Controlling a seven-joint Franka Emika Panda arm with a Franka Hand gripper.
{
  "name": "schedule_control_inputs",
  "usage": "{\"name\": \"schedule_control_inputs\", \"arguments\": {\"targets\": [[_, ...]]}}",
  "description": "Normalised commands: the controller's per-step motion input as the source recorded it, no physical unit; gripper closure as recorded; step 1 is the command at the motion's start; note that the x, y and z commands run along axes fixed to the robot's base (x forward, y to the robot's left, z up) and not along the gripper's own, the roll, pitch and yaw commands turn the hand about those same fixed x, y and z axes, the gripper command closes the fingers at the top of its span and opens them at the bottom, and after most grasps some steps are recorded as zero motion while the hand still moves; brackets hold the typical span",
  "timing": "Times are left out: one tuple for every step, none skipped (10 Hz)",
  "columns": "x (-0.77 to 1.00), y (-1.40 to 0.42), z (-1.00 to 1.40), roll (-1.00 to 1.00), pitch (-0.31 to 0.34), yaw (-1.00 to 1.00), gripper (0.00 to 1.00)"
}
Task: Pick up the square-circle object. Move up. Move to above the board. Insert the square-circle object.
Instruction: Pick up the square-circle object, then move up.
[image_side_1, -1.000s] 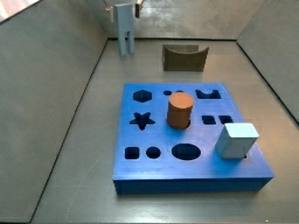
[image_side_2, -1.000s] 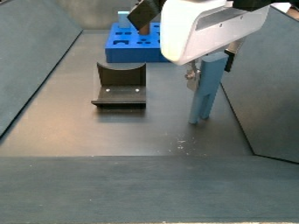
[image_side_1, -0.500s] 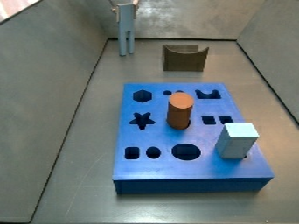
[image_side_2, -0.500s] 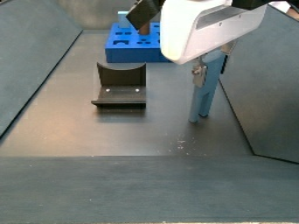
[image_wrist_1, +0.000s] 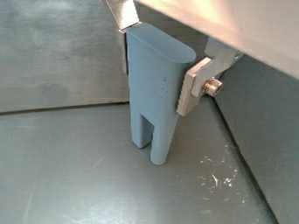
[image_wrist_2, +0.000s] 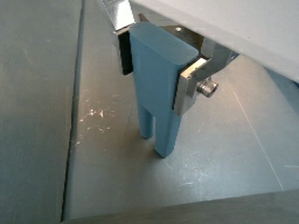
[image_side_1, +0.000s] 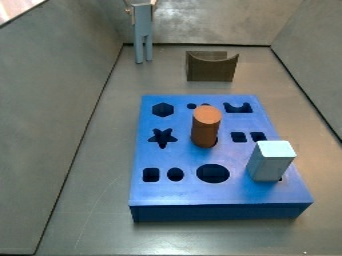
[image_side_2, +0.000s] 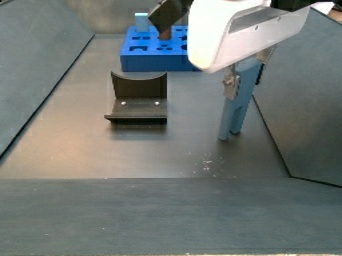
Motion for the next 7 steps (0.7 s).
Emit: {"name": "schedule_control_inputs", "arguments": {"targets": [[0.0,0.0,0.0,0.0,0.0,0.0,1.0],[0.0,0.0,0.83,0.0,0.0,0.0,1.0],[0.0,-0.05,0.82,0.0,0.013,0.02,1.0],[-0.02,-0.04,0.69,0.01,0.057,0.02,1.0],[-0.02,-0.01,0.57,0.04,0.069,0.02,1.0],[-0.01,0.0,0.42,0.06,0.082,0.02,1.0],[0.0,0.0,0.23,0.07,0.094,0.02,1.0]]}}
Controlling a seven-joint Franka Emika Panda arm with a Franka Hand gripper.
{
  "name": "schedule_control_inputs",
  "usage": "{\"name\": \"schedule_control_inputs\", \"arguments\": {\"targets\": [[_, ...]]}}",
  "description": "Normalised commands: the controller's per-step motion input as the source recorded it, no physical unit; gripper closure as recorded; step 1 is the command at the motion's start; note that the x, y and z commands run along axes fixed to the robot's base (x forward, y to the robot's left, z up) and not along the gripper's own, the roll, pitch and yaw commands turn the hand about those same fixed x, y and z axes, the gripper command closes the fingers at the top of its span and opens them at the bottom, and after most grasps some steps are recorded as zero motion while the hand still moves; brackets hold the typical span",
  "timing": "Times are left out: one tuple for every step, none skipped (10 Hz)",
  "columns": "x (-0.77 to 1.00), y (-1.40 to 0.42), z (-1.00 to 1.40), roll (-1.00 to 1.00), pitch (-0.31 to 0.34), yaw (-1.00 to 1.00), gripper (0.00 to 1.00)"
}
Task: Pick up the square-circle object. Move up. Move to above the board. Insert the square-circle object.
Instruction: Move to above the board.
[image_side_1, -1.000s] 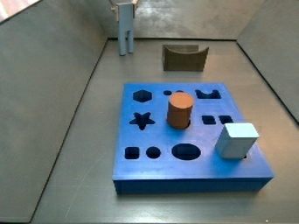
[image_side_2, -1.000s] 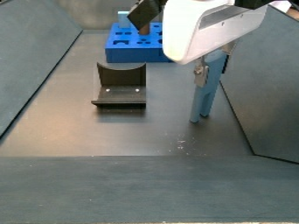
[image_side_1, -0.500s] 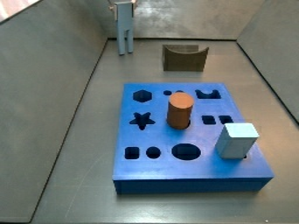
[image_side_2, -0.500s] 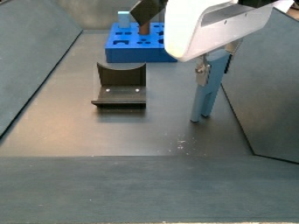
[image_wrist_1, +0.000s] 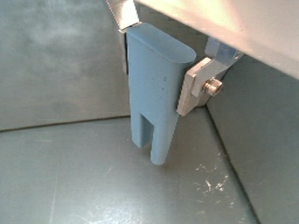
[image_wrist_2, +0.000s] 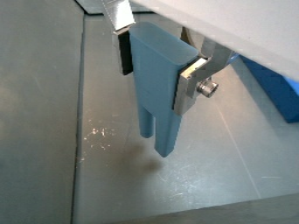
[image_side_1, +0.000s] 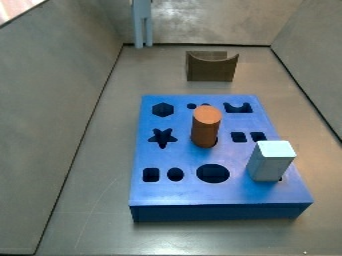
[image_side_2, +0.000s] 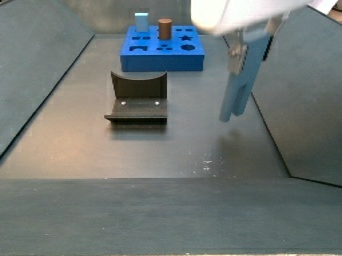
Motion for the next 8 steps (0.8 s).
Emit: {"name": "schedule_control_inputs", "arguments": {"targets": [[0.16,-0.63,1.0,0.01,0.071,-0.53,1.0],[0.15,-0.63,1.0,0.0,0.072,-0.47,1.0],[0.13,-0.57,1.0,0.0,0.073,-0.38,1.0],[0.11,-0.46,1.0,0.01,0.067,-0.22,1.0],[0.11,-0.43,1.0,0.02,0.072,-0.15,1.0],[0.1,-0.37,1.0,0.03,0.08,-0.07,1.0],[0.09,-0.34,1.0,0.03,0.083,-0.04,1.0],[0.08,-0.28,1.0,0.04,0.085,-0.01,1.0]]}}
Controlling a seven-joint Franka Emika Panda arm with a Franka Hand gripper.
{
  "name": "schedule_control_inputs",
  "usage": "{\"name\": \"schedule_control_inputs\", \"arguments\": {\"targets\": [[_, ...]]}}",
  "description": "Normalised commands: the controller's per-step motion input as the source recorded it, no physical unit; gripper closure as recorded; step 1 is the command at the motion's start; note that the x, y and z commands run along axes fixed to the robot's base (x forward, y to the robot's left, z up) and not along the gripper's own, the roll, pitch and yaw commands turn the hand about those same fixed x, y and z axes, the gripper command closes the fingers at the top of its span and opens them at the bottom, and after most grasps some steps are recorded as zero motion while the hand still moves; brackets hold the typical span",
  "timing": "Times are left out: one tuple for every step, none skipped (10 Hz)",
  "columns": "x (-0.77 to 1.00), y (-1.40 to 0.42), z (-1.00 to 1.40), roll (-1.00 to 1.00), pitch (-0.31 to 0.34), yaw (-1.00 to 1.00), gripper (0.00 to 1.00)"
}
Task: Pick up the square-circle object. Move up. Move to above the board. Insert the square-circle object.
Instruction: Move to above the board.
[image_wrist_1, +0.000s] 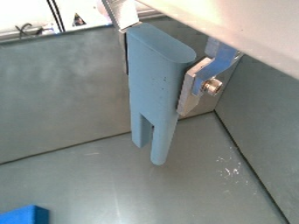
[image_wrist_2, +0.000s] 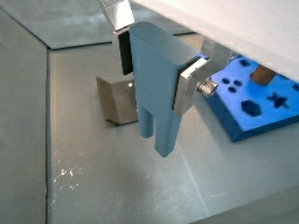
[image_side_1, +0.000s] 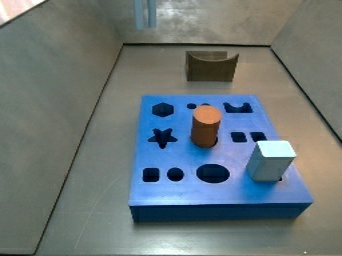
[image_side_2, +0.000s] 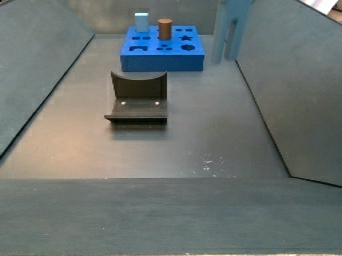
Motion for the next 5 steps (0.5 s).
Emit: {"name": "schedule_control_inputs", "arguments": {"targets": [[0.06,-0.21,0.89,0.04,0.083,0.0,1.0],[0.04,-0.11,0.67,0.04,0.085,0.01,1.0],[0.03,-0.06,0.51,0.04,0.086,0.02,1.0],[0.02,-0.03,0.3,0.05,0.083,0.02,1.0],[0.23,-1.0,0.1,0.1,0.061,-1.0,1.0]]}}
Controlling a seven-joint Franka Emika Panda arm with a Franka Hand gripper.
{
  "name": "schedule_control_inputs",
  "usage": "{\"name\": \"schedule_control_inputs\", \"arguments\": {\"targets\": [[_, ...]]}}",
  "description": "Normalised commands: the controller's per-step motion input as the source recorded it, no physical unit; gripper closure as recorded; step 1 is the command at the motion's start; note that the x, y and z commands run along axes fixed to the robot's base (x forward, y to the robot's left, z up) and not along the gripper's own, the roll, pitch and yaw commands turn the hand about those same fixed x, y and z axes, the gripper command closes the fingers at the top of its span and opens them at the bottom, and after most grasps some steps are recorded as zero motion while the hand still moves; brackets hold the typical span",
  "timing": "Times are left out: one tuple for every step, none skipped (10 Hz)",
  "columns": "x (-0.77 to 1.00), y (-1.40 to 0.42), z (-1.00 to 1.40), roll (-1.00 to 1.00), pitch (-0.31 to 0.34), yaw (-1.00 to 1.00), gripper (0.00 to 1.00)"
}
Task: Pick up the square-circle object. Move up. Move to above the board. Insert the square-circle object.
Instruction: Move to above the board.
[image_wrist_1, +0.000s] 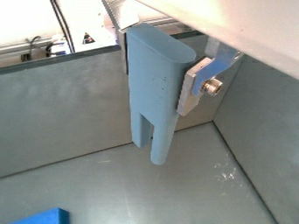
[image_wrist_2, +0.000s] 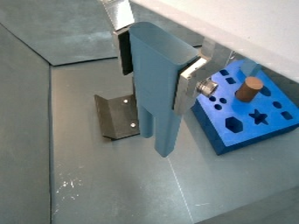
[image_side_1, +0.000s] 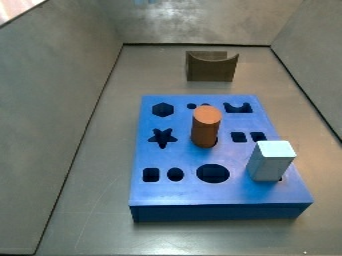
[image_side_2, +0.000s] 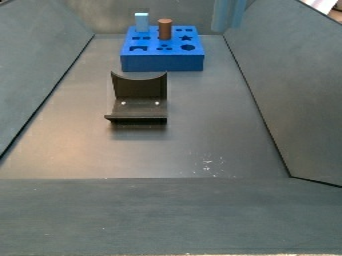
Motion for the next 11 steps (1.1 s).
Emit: {"name": "schedule_control_inputs", "arguments": {"targets": [[0.23,-1.0,0.07,0.11,0.062,-1.0,1.0],[0.24,-1.0,0.08,0.1,0.067,-1.0,1.0],[0.25,-1.0,0.08,0.06,0.089,-1.0,1.0],[0.26,-1.0,0.08,0.05,0.117,-1.0,1.0],[0.28,-1.0,0.08,0.02,0.161,-0.83,1.0],[0.28,-1.0,0.08,0.0,0.169,-0.67,1.0],[0.3,-1.0,0.09,-0.02,0.174,-0.3,1.0],[0.31,-1.0,0.09,-0.04,0.171,-0.2,1.0],[0.33,-1.0,0.1,-0.02,0.161,-0.06,1.0],[0.33,-0.94,0.1,-0.01,0.149,-0.04,1.0],[0.25,-0.65,0.08,0.0,0.145,-0.02,1.0]]}}
